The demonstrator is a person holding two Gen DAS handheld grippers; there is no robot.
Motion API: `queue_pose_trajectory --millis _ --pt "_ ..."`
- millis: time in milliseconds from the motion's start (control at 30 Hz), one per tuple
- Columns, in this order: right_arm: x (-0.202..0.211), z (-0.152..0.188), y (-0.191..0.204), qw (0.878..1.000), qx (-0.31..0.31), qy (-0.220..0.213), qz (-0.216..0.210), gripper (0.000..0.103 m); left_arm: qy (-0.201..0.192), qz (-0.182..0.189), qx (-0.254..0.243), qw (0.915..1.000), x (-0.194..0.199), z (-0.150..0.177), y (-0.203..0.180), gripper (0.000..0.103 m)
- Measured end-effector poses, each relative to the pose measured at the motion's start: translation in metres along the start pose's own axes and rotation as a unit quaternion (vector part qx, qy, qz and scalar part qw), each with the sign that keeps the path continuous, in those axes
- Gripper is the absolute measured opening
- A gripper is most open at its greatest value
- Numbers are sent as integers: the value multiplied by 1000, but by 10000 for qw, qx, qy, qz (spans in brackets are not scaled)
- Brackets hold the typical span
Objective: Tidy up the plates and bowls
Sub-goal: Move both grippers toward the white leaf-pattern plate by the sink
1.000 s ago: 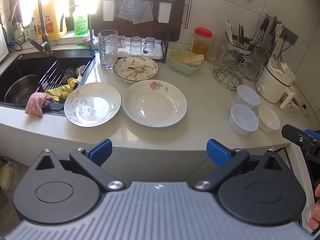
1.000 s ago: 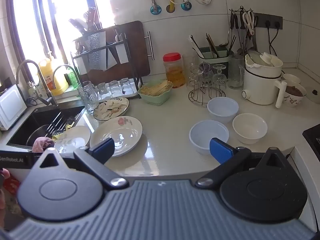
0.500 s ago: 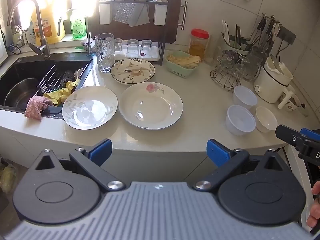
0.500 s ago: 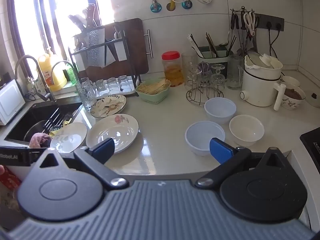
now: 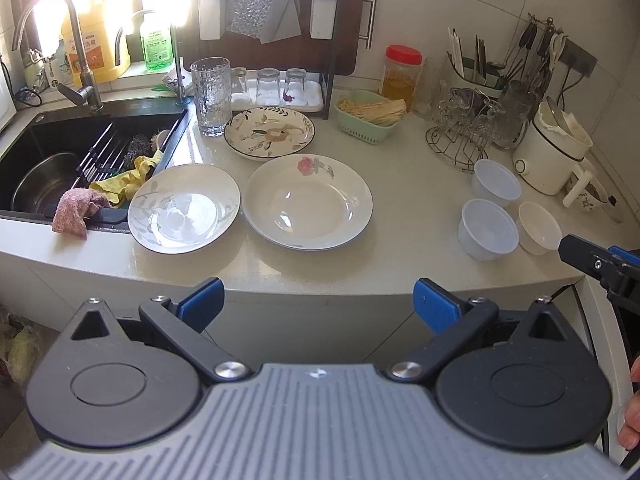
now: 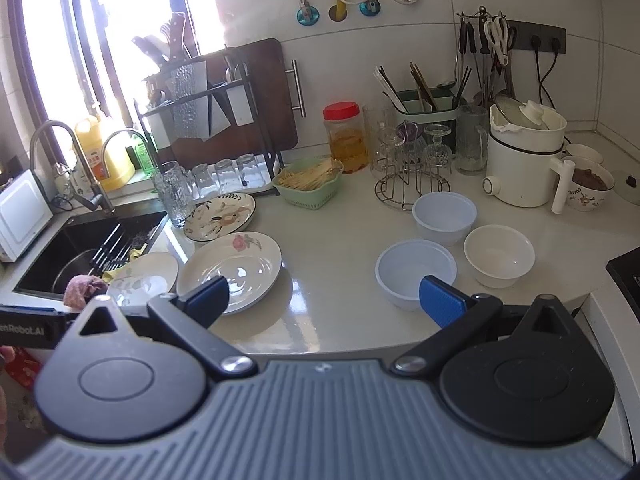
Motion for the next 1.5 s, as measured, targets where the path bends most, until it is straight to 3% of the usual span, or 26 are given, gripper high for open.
queue_pose_trajectory --millis 867,1500 --pt "-2 -9 -2 9996 87 22 -283 103 -256 -153 -256 9992 20 -19 -22 102" --pt "9 -7 -9 9996 37 87 -260 103 -133 -52 -222 9997 25 -13 -32 102"
Point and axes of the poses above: each gripper's, at about its wrist camera, not at the fingertips, and x roughly against the way its jaws point, y to its left, z to its underside, the point moved 2 cm from there along -x, roughly the way its jaws point, and after that the axes turned 9 degrees about -y, right-handed, at the moved point
